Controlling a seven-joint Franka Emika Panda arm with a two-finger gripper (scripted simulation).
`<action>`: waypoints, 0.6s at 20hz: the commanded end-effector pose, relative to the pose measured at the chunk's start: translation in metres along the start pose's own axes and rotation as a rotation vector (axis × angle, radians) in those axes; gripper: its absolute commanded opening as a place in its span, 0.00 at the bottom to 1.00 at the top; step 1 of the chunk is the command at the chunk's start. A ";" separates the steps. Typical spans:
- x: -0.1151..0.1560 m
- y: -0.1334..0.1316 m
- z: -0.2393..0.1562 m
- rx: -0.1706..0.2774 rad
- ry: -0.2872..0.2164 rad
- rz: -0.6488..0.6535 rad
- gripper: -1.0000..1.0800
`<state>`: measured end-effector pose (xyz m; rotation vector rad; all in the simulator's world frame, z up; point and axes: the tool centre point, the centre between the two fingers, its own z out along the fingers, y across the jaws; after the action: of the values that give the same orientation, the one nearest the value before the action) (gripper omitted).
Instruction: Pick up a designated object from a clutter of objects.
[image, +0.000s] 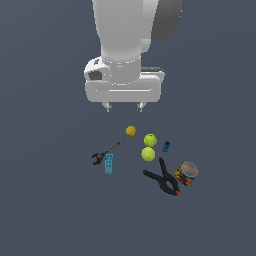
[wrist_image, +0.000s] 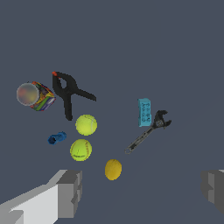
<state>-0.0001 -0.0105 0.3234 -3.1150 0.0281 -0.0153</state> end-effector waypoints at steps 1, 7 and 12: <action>0.000 0.000 0.000 0.000 0.000 0.000 0.96; 0.003 0.014 -0.011 -0.004 0.032 0.015 0.96; 0.005 0.022 -0.017 -0.006 0.051 0.025 0.96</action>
<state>0.0037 -0.0321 0.3394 -3.1193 0.0668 -0.0896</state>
